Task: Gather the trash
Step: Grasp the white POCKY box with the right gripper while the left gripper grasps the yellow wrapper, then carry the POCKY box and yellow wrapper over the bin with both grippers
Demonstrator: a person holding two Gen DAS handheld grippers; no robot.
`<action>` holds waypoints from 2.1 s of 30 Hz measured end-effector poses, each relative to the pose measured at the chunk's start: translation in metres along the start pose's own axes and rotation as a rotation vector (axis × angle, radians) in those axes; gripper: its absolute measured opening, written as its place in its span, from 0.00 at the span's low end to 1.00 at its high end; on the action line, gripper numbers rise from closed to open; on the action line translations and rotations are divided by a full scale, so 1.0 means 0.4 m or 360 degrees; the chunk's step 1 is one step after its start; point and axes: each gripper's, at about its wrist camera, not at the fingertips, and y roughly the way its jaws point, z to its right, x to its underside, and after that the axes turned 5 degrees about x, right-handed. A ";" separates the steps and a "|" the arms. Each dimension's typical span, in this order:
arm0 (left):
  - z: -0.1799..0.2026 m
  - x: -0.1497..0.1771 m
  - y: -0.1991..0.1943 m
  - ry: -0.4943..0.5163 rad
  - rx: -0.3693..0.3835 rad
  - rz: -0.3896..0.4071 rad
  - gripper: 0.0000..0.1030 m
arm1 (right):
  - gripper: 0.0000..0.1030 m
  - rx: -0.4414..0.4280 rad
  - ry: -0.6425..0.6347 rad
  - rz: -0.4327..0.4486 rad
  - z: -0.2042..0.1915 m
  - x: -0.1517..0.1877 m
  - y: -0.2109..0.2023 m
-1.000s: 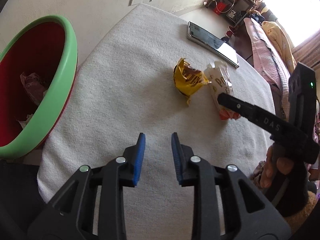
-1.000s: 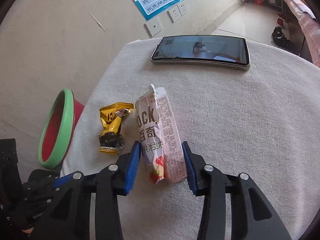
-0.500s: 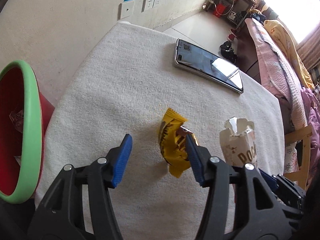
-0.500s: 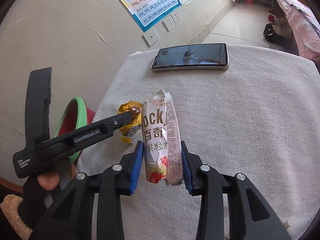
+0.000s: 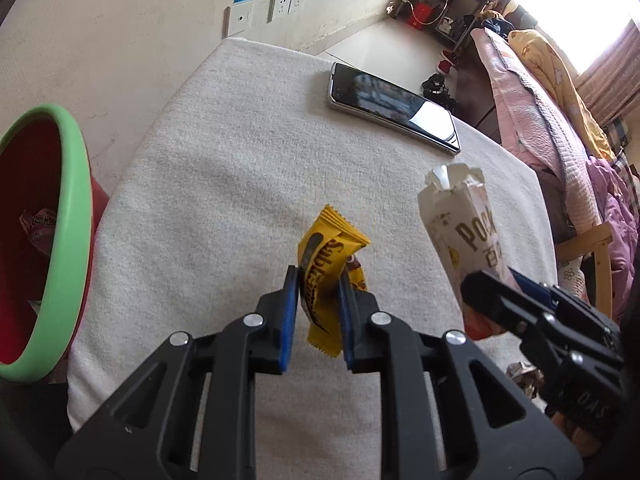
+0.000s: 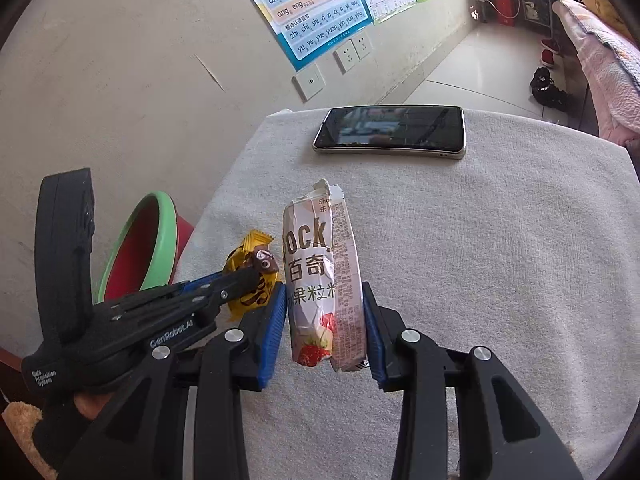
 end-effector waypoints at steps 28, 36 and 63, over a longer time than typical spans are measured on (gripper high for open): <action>-0.108 0.126 -0.193 -0.0030 -0.0093 0.0138 0.18 | 0.34 0.0004 -0.0401 0.0095 -0.214 0.048 -0.061; -0.159 0.115 -0.227 -0.0072 -0.0158 0.0196 0.18 | 0.35 -0.0034 -0.0461 0.0074 -0.268 0.065 -0.058; -0.288 0.082 -0.322 -0.0160 -0.0312 0.0318 0.18 | 0.34 -0.0090 -0.0608 0.0069 -0.397 0.043 -0.031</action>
